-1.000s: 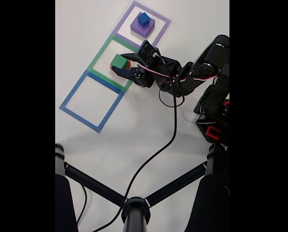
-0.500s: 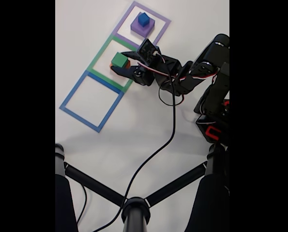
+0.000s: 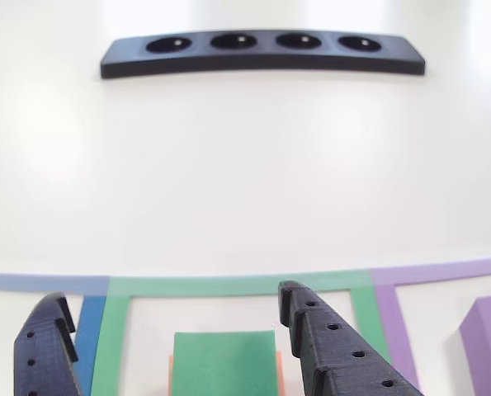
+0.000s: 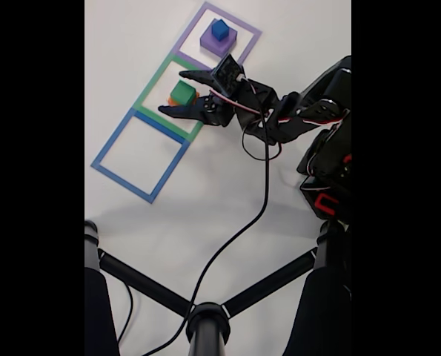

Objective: Tower of hanoi

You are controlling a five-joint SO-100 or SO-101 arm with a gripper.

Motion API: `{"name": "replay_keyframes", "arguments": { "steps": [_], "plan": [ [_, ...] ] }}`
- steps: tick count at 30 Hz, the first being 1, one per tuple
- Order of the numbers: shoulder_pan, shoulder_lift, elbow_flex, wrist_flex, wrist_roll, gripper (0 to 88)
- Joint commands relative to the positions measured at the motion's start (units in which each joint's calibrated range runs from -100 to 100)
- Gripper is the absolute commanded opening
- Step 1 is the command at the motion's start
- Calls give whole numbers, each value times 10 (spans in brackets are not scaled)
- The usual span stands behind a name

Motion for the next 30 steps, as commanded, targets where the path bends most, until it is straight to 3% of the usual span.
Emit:
{"name": "replay_keyframes", "arguments": {
  "steps": [1,3,6,14,22,27,30],
  "plan": [
    [0,-117,-32,119,6,147],
    [8,-173,-63,230,6,64],
    [17,-245,-132,421,6,7],
    [55,-366,-267,751,6,1],
    [110,-375,-542,1103,-101,1],
    [138,-338,-714,1257,-172,7],
    [148,-334,-771,1312,-189,10]
  ]
}}
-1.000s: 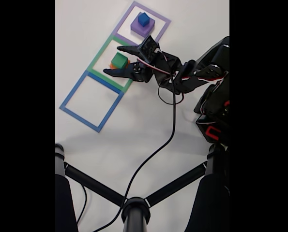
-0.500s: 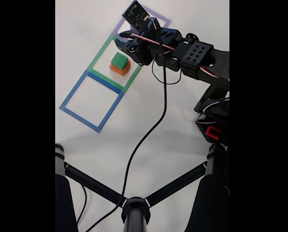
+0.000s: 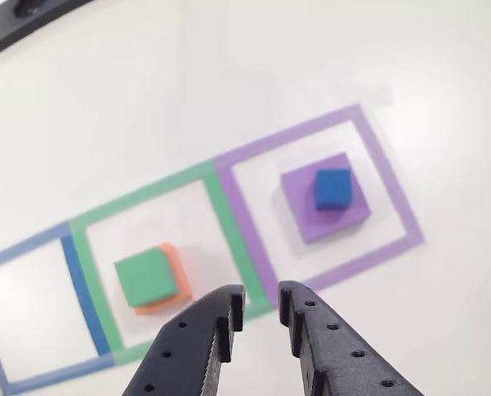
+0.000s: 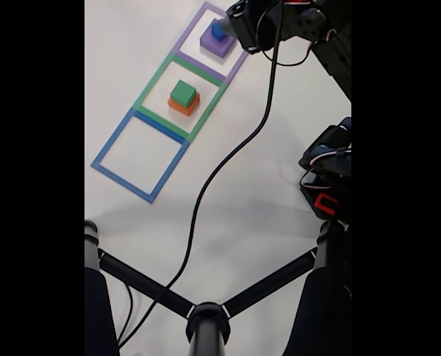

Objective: Tower of hanoi

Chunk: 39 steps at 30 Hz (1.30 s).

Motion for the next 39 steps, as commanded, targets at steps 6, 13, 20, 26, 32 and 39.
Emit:
{"name": "replay_keyframes", "arguments": {
  "steps": [6,13,20,26,32,39],
  "plan": [
    [38,-19,-88,81,23,25],
    [74,-101,137,-95,171,116],
    [107,-171,428,-351,171,169],
    [121,-136,557,-542,171,246],
    [127,-39,642,-752,171,292],
    [124,112,638,-922,171,307]
  ]
}}
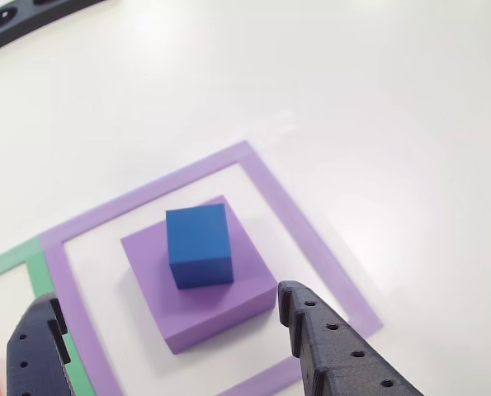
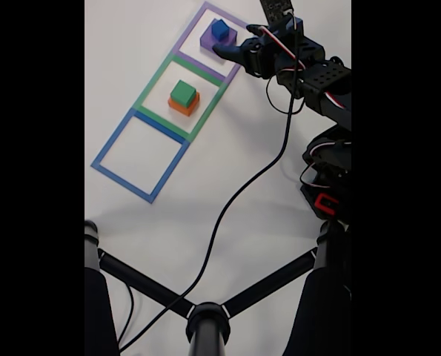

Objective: Tower of hanoi

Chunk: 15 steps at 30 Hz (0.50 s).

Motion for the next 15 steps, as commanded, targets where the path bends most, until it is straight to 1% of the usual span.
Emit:
{"name": "replay_keyframes", "arguments": {
  "steps": [1,7,15],
  "plan": [
    [4,74,-17,-103,10,307],
    [3,167,-37,-181,10,306],
    [-5,227,-87,-194,10,306]
  ]
}}
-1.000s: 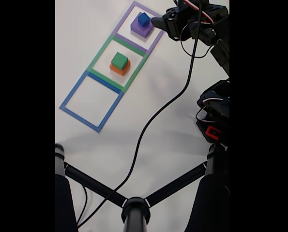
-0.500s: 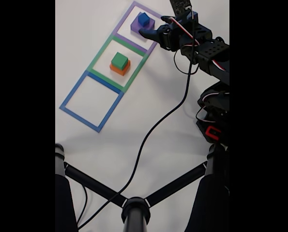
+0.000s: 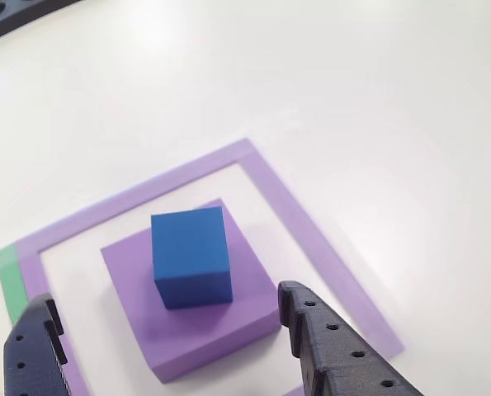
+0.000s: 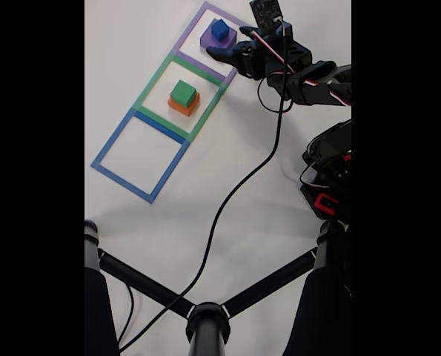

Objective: Tower of hanoi

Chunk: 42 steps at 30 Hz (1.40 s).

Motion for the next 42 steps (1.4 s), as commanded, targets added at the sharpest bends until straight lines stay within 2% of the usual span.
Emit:
{"name": "replay_keyframes", "arguments": {
  "steps": [1,20,42],
  "plan": [
    [-6,14,-45,-16,10,305],
    [-25,113,-106,-58,10,255],
    [-20,143,-130,-58,10,48]
  ]
}}
